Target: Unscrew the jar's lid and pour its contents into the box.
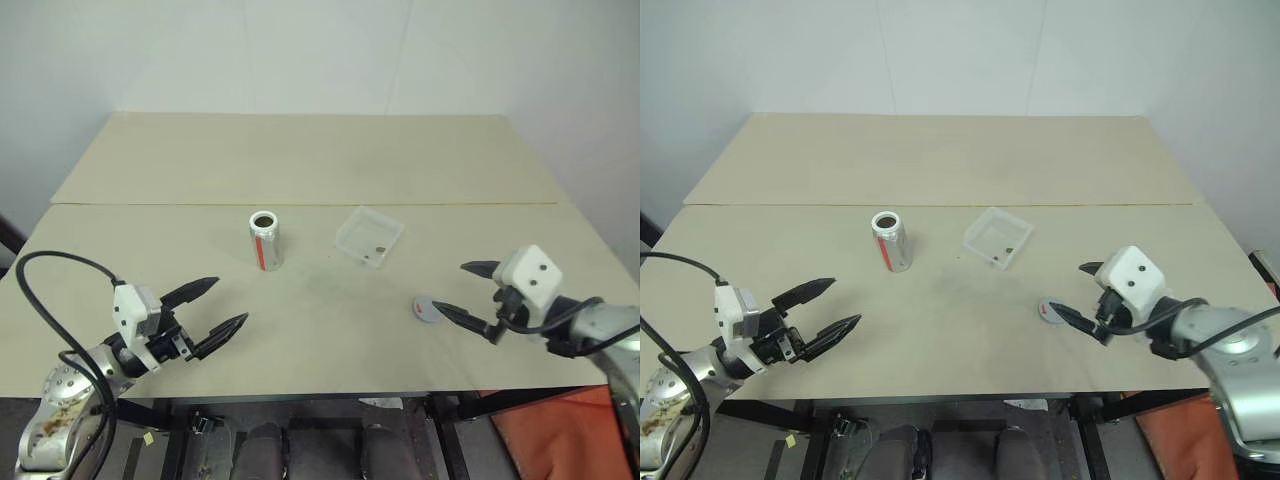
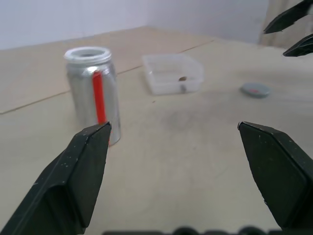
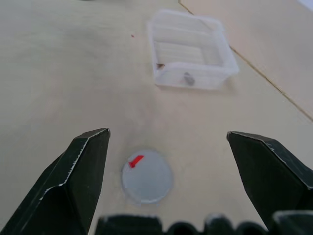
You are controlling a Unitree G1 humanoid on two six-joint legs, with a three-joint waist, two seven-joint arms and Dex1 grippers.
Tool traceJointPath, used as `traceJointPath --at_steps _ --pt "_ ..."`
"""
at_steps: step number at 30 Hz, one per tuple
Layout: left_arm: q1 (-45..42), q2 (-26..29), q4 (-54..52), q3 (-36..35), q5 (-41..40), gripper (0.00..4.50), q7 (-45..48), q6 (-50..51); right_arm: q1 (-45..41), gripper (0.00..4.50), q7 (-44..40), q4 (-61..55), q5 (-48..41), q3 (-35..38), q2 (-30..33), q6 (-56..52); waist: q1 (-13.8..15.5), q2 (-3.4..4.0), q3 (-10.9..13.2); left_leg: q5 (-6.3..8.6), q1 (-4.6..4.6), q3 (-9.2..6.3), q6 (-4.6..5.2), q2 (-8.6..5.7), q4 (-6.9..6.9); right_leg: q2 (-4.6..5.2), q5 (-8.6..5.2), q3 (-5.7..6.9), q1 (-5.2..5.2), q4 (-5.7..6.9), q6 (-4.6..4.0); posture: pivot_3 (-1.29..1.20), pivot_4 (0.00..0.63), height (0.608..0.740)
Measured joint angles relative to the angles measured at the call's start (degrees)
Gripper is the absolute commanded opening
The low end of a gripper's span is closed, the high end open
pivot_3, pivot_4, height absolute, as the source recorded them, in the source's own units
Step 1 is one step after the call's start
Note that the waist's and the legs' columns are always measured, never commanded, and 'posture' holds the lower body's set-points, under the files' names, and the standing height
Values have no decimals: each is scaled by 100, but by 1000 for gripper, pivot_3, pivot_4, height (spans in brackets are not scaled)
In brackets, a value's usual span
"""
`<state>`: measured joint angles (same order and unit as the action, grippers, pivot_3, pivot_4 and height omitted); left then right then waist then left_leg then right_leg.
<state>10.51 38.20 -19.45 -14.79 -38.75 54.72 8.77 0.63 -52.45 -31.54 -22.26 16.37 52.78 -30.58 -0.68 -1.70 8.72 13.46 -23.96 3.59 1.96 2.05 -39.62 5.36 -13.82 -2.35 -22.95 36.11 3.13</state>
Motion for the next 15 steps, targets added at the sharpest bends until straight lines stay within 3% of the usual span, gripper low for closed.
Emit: traceJointPath --at_steps 3,10,15 --pt "24 207 -83 19 -63 4490 371 115 5 4500 -472 156 -62 20 151 412 -19 0 0 0 1 10 0 0 6 1 0 -6 -5 -3 0 0 150 740" --pt "75 22 -114 58 106 4490 230 155 19 4500 -634 413 219 -311 153 954 1 -1 1 0 0 12 0 -1 5 2 0 -7 -6 -1 1 0 150 740" --pt "181 259 -167 348 685 4490 177 250 -331 4500 -582 723 880 -1152 176 1167 -21 -2 1 0 1 18 -1 1 4 3 -7 -10 -12 -2 -15 0 150 740"
